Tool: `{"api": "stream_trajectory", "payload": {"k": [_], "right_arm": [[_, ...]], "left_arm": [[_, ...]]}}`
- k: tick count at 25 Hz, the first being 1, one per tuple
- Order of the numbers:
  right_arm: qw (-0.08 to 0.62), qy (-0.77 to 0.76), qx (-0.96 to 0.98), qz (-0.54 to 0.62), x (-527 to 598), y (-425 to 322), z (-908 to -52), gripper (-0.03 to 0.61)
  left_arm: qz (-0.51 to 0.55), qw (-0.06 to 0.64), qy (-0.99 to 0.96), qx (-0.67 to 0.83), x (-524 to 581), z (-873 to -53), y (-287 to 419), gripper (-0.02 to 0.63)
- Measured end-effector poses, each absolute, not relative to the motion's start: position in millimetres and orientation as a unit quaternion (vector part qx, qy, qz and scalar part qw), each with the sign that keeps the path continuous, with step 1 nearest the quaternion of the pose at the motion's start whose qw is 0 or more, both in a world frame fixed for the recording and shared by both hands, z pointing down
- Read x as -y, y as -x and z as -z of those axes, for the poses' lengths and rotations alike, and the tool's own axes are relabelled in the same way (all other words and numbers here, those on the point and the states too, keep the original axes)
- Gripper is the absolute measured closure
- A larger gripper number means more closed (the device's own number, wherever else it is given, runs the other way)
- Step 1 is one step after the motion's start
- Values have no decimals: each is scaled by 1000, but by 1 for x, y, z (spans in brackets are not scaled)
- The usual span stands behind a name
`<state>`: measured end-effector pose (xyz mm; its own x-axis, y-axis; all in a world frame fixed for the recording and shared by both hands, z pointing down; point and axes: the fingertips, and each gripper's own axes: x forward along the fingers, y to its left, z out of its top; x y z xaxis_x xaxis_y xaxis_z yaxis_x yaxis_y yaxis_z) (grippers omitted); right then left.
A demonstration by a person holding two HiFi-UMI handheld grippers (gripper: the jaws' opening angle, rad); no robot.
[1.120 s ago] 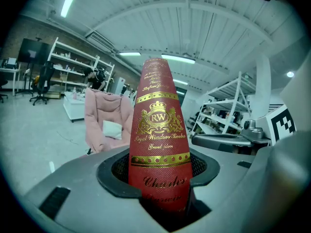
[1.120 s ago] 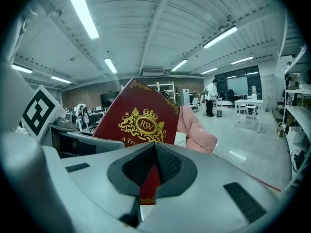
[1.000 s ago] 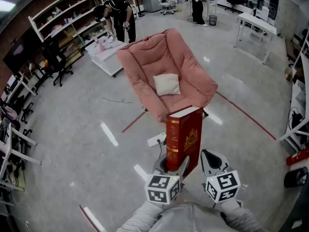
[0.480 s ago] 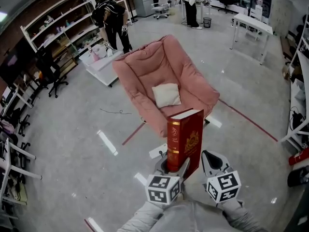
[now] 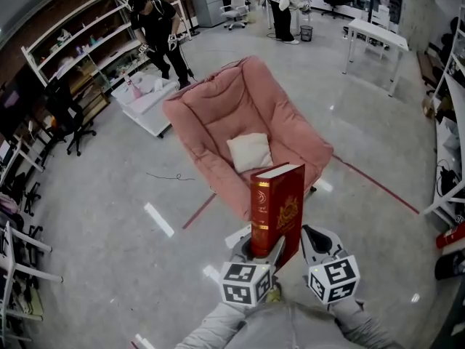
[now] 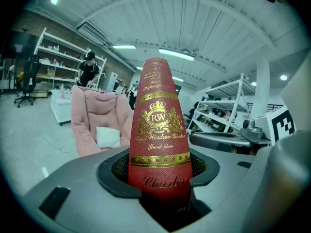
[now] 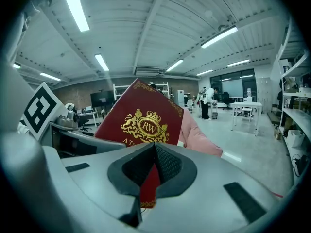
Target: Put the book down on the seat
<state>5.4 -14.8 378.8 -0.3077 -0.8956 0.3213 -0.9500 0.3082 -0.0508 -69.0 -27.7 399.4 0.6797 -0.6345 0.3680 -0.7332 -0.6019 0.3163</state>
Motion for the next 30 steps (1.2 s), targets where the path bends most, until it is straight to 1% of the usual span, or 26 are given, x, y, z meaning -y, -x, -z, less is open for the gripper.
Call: {"api": "stream_trajectory", "payload": {"k": [15,22,30], "right_arm": [[127,-588,787,-137,44,-22,-391,574],[138,-565,800,-148,85,-25,-402,573],[148,-553,802,-171,145,-51,-419,573]], "left_arm": [[-111,239,-882,391,67,-410,67,370],[-108,253,-874,401,107,-418,58,370],[-118,287,-855,415,163,-446,40,368]]}}
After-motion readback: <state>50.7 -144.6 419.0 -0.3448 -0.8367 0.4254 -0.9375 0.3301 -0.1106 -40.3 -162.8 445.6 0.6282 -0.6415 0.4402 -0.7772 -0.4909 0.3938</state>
